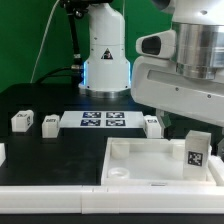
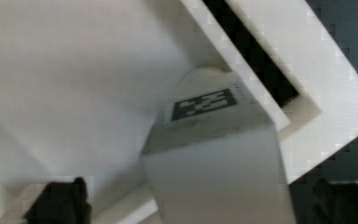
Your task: Assemble one leg
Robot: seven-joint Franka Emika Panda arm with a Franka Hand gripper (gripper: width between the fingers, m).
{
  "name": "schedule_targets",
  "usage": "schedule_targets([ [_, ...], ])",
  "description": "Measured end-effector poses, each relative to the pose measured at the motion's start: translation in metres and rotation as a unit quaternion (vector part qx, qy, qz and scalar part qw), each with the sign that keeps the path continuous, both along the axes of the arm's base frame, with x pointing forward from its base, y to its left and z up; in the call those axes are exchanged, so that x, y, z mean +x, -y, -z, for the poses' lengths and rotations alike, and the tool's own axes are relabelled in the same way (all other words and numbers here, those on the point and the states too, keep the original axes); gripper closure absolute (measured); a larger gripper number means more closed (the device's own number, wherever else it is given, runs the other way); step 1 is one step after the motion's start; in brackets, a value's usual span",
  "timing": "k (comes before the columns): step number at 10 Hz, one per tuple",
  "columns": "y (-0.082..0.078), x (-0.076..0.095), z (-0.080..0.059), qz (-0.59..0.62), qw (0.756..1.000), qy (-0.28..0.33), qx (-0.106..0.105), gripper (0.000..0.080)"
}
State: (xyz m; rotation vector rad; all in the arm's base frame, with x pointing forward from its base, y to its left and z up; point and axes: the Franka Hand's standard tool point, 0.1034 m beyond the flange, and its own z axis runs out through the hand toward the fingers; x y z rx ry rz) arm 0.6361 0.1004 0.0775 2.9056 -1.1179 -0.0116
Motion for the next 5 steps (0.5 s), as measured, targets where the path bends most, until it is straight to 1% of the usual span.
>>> schedule_targets([
  [2, 0.0000, -0.0001, 0.0003, 0.000, 1.000, 0.000, 0.000, 0.0151],
  [5, 0.0001, -0.0003, 0.0007, 0.000, 1.000, -0.001, 0.000, 0.0150],
])
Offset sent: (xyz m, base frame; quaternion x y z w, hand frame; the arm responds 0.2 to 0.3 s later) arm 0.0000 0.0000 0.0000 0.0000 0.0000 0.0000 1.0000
